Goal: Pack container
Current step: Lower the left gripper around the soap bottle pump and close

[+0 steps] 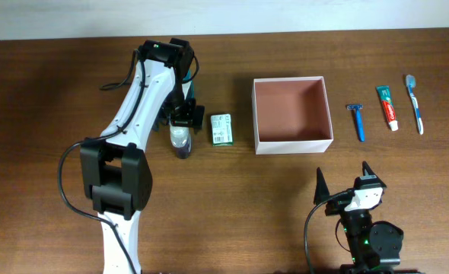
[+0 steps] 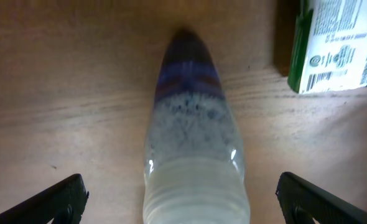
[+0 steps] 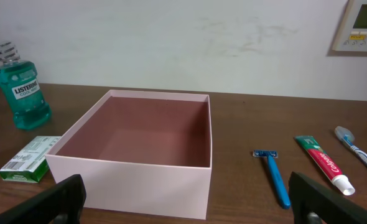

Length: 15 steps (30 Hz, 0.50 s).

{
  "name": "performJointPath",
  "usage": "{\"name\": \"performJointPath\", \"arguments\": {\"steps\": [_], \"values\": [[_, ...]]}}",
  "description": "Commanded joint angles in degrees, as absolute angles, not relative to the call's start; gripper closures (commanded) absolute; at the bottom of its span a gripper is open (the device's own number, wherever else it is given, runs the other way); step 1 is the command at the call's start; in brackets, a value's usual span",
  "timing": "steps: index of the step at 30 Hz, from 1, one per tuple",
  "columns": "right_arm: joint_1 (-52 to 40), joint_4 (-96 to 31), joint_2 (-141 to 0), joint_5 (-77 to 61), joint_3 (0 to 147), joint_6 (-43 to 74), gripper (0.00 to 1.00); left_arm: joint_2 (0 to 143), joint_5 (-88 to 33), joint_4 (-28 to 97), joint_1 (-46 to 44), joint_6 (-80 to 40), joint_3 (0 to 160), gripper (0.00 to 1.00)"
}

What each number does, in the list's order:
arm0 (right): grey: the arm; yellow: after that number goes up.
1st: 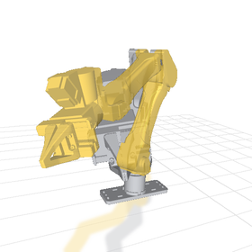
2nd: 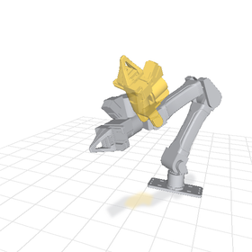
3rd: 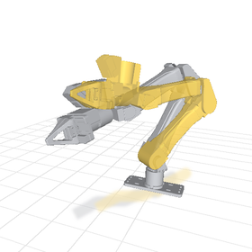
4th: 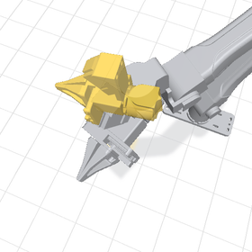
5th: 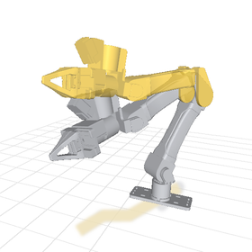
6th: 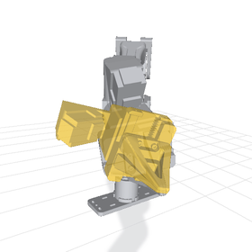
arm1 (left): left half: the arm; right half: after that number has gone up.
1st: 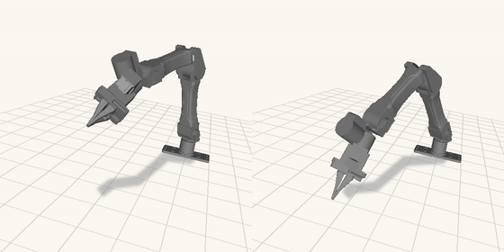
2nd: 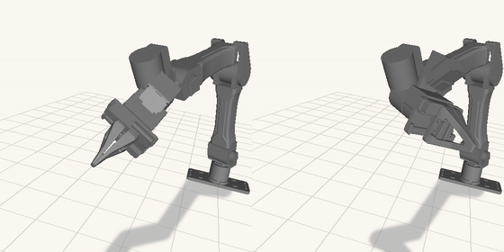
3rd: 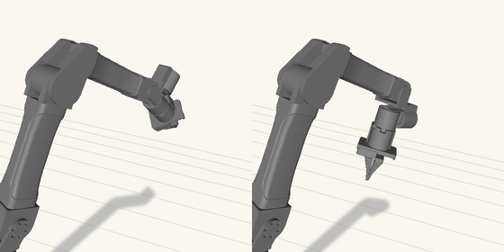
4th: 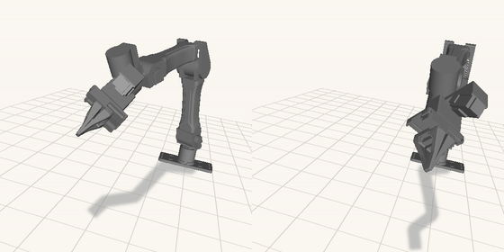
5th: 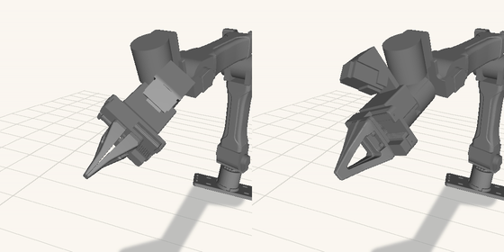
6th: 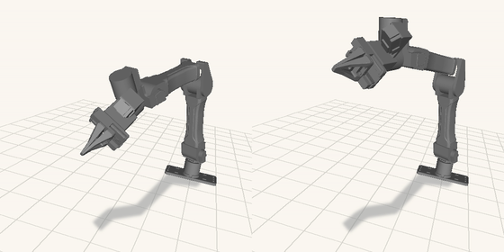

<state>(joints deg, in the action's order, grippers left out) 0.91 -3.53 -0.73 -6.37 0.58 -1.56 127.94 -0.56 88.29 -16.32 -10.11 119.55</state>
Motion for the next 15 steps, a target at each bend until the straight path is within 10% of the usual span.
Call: {"name": "performJointPath", "arguments": {"steps": [1, 15], "values": [[0.4, -3.8, -0.3, -6.9, 0.3, -1.5, 0.01, 127.7, 0.2, 87.7, -16.1, -9.4, 119.1, 0.01], [0.4, -3.8, -0.3, -6.9, 0.3, -1.5, 0.01, 127.7, -1.7, 87.5, -16.1, -9.6, 119.1, 0.43]]}}
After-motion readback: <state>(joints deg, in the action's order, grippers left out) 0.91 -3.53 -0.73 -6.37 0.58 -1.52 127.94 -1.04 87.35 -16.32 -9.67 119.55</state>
